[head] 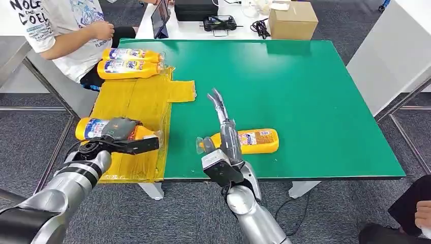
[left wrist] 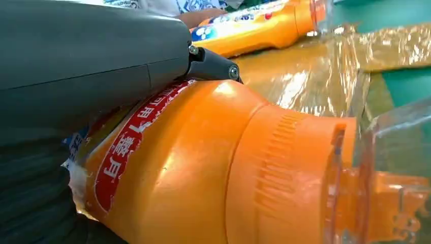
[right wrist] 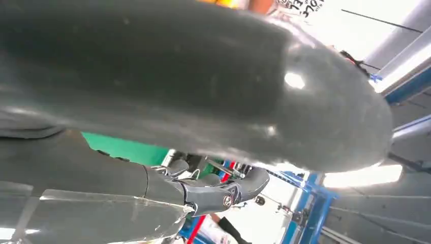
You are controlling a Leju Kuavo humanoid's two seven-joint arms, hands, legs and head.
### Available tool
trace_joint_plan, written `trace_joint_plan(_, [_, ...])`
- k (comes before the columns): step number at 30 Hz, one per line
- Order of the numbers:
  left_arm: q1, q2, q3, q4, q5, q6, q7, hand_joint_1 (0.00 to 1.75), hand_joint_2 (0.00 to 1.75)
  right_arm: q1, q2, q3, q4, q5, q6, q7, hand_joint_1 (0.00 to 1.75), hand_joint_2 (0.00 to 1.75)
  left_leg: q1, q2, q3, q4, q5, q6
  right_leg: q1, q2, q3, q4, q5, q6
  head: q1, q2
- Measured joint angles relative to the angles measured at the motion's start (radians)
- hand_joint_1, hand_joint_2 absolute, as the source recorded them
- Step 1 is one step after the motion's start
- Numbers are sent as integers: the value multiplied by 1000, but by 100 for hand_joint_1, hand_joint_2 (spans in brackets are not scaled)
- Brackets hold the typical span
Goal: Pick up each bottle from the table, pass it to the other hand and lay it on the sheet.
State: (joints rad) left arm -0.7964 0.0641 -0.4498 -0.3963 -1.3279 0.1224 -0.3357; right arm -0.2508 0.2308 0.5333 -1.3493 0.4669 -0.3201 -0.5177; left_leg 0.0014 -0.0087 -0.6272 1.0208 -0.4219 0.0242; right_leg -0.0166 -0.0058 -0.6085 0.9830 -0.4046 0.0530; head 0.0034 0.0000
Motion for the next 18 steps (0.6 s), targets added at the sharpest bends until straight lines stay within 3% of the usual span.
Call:
trace_joint_plan(7, [3, 2, -13, 18, 45, -63, -27, 175, 175, -4, 1, 3, 17, -1, 8, 0, 0, 0, 0, 0, 0, 0, 0, 0, 0, 0, 0, 0, 0, 0, 0, 0])
trace_joint_plan(8, [3, 2, -13, 19, 57, -72, -32, 84, 175, -6, 1, 5, 21, -3, 8, 0, 0, 0, 0, 0, 0, 0, 0, 0, 0, 0, 0, 0, 0, 0, -1, 0])
trace_joint_plan(9, [4, 2, -13, 21, 70, -81, -39, 33, 175, -8, 1, 6, 23, -5, 11, 0, 0, 175, 0, 0, 0, 0, 0, 0, 0, 0, 0, 0, 0, 0, 0, 0])
trace_joint_plan(10, [4, 2, -12, 22, 82, -93, -45, 26, 175, -9, 2, 6, 25, -6, 14, 0, 0, 175, 0, 0, 0, 0, 0, 0, 0, 0, 0, 0, 0, 0, 0, 0])
trace_joint_plan(11, [4, 3, -11, 23, 98, -104, -52, 0, 175, -10, 3, 7, 27, -6, 15, 0, 0, 175, 0, -1, 0, 0, 0, 0, 0, 0, 1, 0, 0, 0, 0, 0])
trace_joint_plan(12, [4, 3, -11, 23, 112, -118, -60, 0, 0, -12, 3, 7, 31, -8, 16, 0, 0, 175, 0, -1, 0, 0, 0, 0, 0, 0, 1, 0, 0, 0, 0, 0])
trace_joint_plan(18, [6, 7, 13, 24, 196, -207, -111, 0, 0, -19, 6, 16, 49, -19, 17, -2, 0, 175, 0, -1, 1, 0, 0, 0, 0, 0, 2, 0, 0, 0, 0, 0])
